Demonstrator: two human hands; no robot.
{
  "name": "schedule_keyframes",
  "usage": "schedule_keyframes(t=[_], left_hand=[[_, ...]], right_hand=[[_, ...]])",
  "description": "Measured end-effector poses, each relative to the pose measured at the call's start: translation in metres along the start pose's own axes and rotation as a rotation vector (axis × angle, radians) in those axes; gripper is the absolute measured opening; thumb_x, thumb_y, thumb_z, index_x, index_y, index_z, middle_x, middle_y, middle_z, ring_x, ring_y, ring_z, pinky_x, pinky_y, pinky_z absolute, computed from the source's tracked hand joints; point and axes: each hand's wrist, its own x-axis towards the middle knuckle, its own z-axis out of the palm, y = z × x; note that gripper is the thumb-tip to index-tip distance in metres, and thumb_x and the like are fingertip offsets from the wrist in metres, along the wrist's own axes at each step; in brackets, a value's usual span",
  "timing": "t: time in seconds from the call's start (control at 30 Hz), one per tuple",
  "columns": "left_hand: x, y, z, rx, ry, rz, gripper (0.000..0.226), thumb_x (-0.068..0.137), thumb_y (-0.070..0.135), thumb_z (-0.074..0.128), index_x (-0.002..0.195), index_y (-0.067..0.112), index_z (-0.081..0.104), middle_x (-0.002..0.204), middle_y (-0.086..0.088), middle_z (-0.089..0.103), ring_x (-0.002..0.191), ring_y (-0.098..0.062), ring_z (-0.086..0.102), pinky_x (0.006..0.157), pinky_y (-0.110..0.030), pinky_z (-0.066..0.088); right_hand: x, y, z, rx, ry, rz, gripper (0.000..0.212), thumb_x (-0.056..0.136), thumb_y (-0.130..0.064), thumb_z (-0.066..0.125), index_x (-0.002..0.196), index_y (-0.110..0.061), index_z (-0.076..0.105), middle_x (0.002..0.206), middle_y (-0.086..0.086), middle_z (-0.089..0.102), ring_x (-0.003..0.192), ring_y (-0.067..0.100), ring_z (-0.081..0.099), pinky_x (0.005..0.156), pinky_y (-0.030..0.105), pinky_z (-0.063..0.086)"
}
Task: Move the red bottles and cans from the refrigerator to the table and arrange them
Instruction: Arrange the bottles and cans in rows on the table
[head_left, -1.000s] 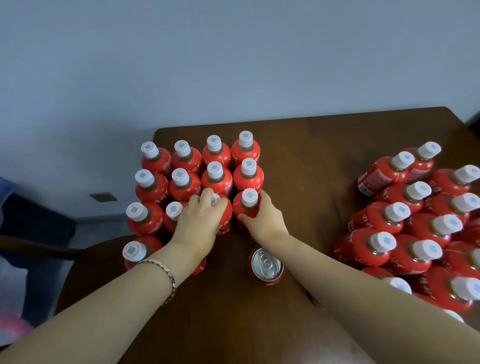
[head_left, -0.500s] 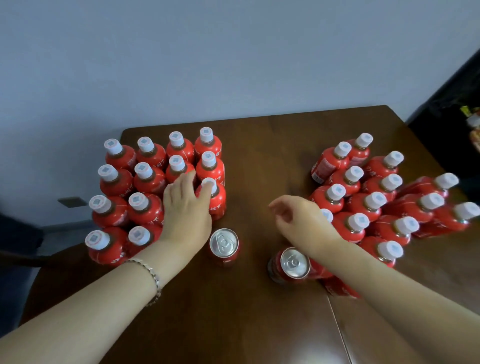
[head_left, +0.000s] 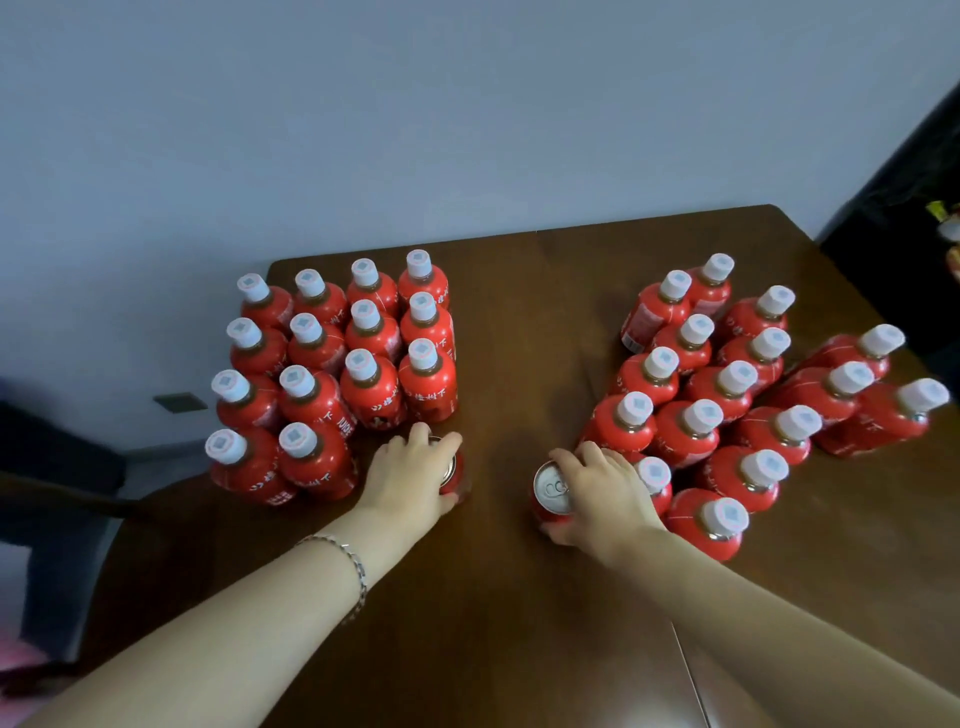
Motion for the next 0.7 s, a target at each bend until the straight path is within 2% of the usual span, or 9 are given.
schedule_keyframes(t=[0.1, 0.23, 0.3, 0.37, 0.47, 0.53, 0.6, 0.63, 0.7], left_hand=[[-0.002, -0.019, 0.004, 0.097, 0.056, -0.017, 0.063, 0.086, 0.042, 0.059, 0.140, 0.026, 0.031, 0.135, -0.004, 0.042, 0.118, -0.025, 0.049, 0.112, -0.038, 0.026], [0.003, -0.049, 0.006, 0.100, 0.127, -0.065, 0.065, 0.084, 0.046, 0.061, 0.139, 0.024, 0.034, 0.131, -0.004, 0.047, 0.119, -0.024, 0.051, 0.117, -0.039, 0.014], [0.005, -0.057, 0.007, 0.077, 0.201, -0.033, 0.067, 0.077, 0.037, 0.072, 0.135, 0.018, 0.044, 0.125, -0.007, 0.051, 0.113, -0.027, 0.056, 0.115, -0.042, 0.018], [0.005, -0.062, 0.009, 0.056, 0.315, -0.003, 0.069, 0.058, 0.020, 0.087, 0.121, 0.011, 0.060, 0.114, -0.012, 0.060, 0.104, -0.029, 0.061, 0.108, -0.046, 0.035], [-0.005, -0.066, 0.024, -0.050, 0.556, 0.051, 0.060, 0.055, 0.005, 0.086, 0.111, 0.008, 0.064, 0.116, -0.016, 0.060, 0.111, -0.033, 0.059, 0.096, -0.050, 0.047], [-0.021, -0.057, 0.026, -0.307, 0.666, -0.069, 0.052, 0.065, 0.007, 0.081, 0.112, 0.012, 0.059, 0.120, -0.013, 0.055, 0.112, -0.031, 0.053, 0.092, -0.044, 0.050], [-0.033, -0.048, 0.021, -0.746, 0.703, -0.390, 0.040, 0.075, 0.013, 0.076, 0.107, 0.015, 0.053, 0.115, -0.007, 0.051, 0.101, -0.019, 0.052, 0.085, -0.025, 0.046], [-0.033, -0.044, 0.016, -1.042, 0.629, -0.605, 0.037, 0.078, 0.019, 0.074, 0.106, 0.015, 0.050, 0.113, -0.006, 0.051, 0.094, -0.014, 0.052, 0.078, -0.020, 0.045], [-0.021, -0.044, 0.008, -1.766, 0.339, -0.975, 0.044, 0.079, 0.028, 0.074, 0.110, 0.010, 0.048, 0.112, -0.007, 0.053, 0.092, -0.018, 0.056, 0.074, -0.028, 0.050]], right_hand=[[0.011, -0.019, 0.006, 0.263, 0.007, 0.072, 0.078, 0.073, -0.039, 0.073, 0.140, -0.025, 0.034, 0.129, 0.001, 0.039, 0.115, 0.025, 0.050, 0.096, 0.030, 0.043], [0.040, -0.062, 0.008, 0.509, 0.038, 0.109, 0.079, 0.070, -0.031, 0.078, 0.137, -0.025, 0.037, 0.129, 0.001, 0.038, 0.115, 0.024, 0.050, 0.098, 0.034, 0.046], [0.054, -0.083, 0.009, 0.565, 0.061, 0.105, 0.077, 0.070, -0.028, 0.078, 0.136, -0.024, 0.038, 0.128, 0.002, 0.038, 0.117, 0.023, 0.049, 0.098, 0.035, 0.047], [0.063, -0.098, 0.010, 0.632, 0.107, 0.108, 0.076, 0.071, -0.025, 0.078, 0.137, -0.023, 0.038, 0.129, 0.002, 0.039, 0.119, 0.023, 0.049, 0.099, 0.035, 0.046], [0.067, -0.113, 0.016, 0.851, 0.181, 0.152, 0.083, 0.072, -0.022, 0.078, 0.141, -0.021, 0.032, 0.137, 0.001, 0.034, 0.126, 0.020, 0.044, 0.102, 0.026, 0.040], [0.066, -0.118, 0.022, 1.188, 0.073, 0.393, 0.092, 0.075, -0.033, 0.076, 0.147, -0.022, 0.019, 0.147, 0.006, 0.026, 0.132, 0.025, 0.038, 0.103, 0.032, 0.036], [0.072, -0.127, 0.026, 1.644, -0.182, 0.706, 0.091, 0.077, -0.051, 0.067, 0.148, -0.027, 0.016, 0.149, 0.009, 0.030, 0.128, 0.036, 0.041, 0.095, 0.048, 0.042], [0.075, -0.129, 0.028, 1.824, -0.278, 0.770, 0.086, 0.077, -0.057, 0.063, 0.147, -0.028, 0.021, 0.148, 0.010, 0.034, 0.124, 0.042, 0.044, 0.088, 0.052, 0.045], [0.081, -0.129, 0.029, 2.034, -0.320, 0.779, 0.077, 0.080, -0.057, 0.061, 0.143, -0.025, 0.030, 0.144, 0.014, 0.039, 0.116, 0.047, 0.050, 0.077, 0.052, 0.049]])
